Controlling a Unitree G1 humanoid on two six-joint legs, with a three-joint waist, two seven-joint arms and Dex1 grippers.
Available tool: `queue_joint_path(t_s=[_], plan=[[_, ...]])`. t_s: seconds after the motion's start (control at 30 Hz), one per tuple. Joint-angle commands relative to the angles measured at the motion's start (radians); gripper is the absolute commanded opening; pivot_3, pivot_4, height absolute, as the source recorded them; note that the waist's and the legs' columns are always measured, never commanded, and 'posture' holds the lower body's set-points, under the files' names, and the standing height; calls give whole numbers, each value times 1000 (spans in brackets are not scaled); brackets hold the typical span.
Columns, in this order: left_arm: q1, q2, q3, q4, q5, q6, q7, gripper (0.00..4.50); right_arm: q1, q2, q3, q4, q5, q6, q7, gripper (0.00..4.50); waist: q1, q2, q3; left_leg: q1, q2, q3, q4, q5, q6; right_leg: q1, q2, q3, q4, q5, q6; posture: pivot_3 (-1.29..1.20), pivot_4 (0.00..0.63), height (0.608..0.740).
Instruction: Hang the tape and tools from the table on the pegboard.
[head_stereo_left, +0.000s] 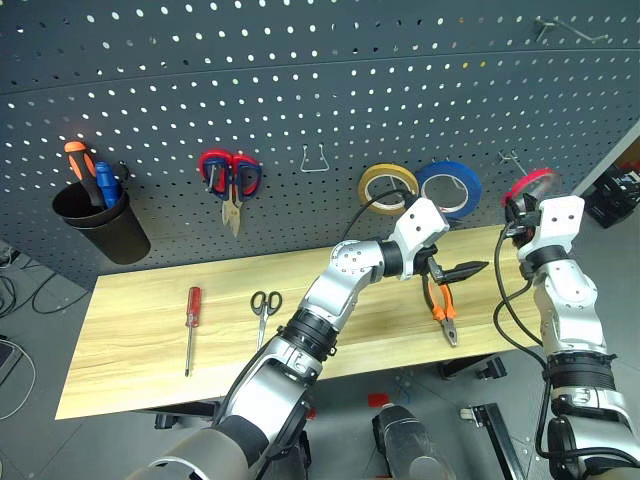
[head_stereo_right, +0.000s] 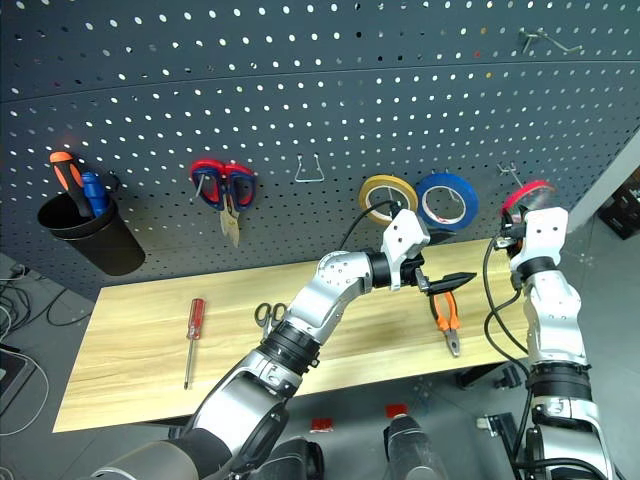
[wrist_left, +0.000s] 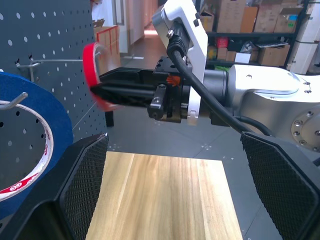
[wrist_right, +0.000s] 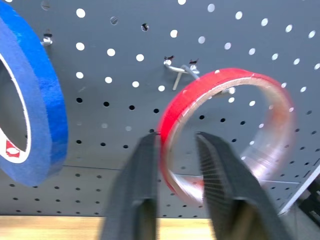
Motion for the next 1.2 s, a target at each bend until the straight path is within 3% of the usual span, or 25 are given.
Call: queue_joint_path(t_s=[0.03, 0.2, 0.23, 0.47, 0.67, 0.77, 0.97, 1.2], plan=[[-12, -36, -5, -20, -9, -24, 11, 4500, 8, 3, -27, -36, 9, -4, -21, 2722, 0, 0, 0, 0, 0, 0, 0, 0, 0, 0, 0, 0, 0, 0, 0, -119, 150, 740], [-12, -33, -2, -19, -9, -23, 17, 4500, 42, 9, -30, -64, 3, 14, -43, 4337, 1, 0, 0, 0, 0, 0, 0, 0, 0, 0, 0, 0, 0, 0, 0, -122, 159, 740], [-10, -32, -1, -19, -9, -23, 20, 4500, 50, 12, -31, -73, 2, 25, -52, 4467, 1, 0, 0, 0, 0, 0, 0, 0, 0, 0, 0, 0, 1, 0, 0, -122, 159, 740], [55, -4, -6, -66, 4, -22, 52, 4500, 156, 21, -22, -217, 9, 174, -72, 4467, 2, 0, 0, 0, 0, 0, 0, 0, 0, 1, 0, 0, 1, 0, 0, -128, 190, 740], [229, 100, -51, -193, 47, 17, 47, 4500, 301, 25, 2, -452, 25, 521, -74, 4467, 7, -1, 4, 3, 1, 0, 0, 0, 1, 3, 1, 1, 1, 0, 0, -124, 263, 740], [298, 160, -66, -247, 51, 40, 28, 4500, 331, 42, 11, -572, 57, 742, -86, 4467, 11, -2, 14, 12, 1, -1, -1, -2, 5, 13, 0, 1, -3, 0, 0, -125, 284, 740], [387, 300, -86, -307, 69, 19, -37, 4500, 266, 98, 20, -673, 132, 1119, -110, 4467, 27, -4, 48, 15, 1, -5, 1, -5, 9, 16, 0, 2, -4, -1, 2, -108, 346, 740], [435, 374, -69, -351, 58, 28, -46, 4500, 182, 159, 28, -649, 165, 1291, -117, 4467, 56, -5, 95, 14, 1, -7, 2, -5, 10, 15, -1, 1, -2, -1, 2, -70, 389, 740]])
